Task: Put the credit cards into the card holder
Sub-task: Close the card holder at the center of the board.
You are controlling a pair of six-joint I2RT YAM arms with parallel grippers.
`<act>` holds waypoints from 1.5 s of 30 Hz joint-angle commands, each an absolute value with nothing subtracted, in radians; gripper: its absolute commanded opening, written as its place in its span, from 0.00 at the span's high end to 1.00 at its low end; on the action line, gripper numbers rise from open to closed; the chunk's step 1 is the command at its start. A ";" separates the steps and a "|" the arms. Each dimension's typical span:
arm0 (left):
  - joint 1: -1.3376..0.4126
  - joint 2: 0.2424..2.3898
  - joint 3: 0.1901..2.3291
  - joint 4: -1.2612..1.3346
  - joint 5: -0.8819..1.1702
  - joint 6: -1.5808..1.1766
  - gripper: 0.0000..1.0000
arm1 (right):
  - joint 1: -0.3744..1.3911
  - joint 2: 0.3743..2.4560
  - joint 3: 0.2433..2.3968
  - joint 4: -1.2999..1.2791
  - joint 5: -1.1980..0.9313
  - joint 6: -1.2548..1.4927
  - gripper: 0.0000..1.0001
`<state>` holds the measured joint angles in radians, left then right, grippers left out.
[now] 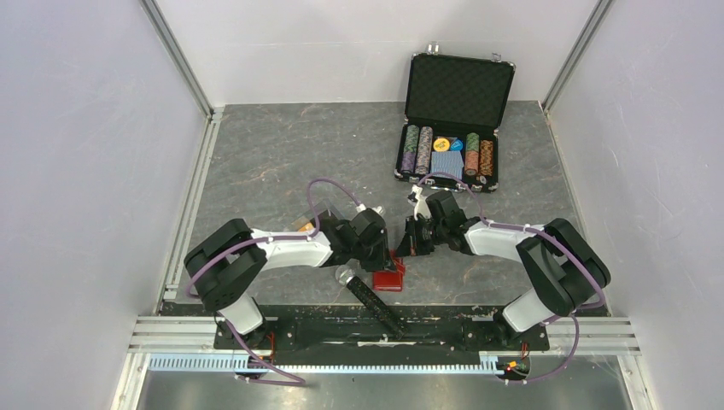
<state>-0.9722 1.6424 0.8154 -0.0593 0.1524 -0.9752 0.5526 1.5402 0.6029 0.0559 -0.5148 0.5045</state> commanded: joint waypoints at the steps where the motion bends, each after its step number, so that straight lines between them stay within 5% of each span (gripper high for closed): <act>1: -0.947 1.596 0.791 -0.026 0.159 -0.935 0.98 | 0.562 1.545 0.590 0.030 -0.454 0.483 1.00; 24: -0.889 1.679 0.716 0.069 0.283 -1.009 0.98 | 0.575 1.381 0.562 0.063 -0.480 0.473 1.00; 35: -0.867 1.679 0.693 0.124 0.330 -1.031 0.97 | 0.635 1.482 0.561 0.031 -0.436 0.472 1.00; 45: -0.839 1.555 0.723 0.046 0.311 -1.002 0.61 | 0.655 1.504 0.565 -0.039 -0.362 0.458 1.00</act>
<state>-0.8536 1.6302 0.7036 0.1143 0.3561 -1.0233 0.6418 1.4738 0.5701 0.0467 -0.4267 0.4820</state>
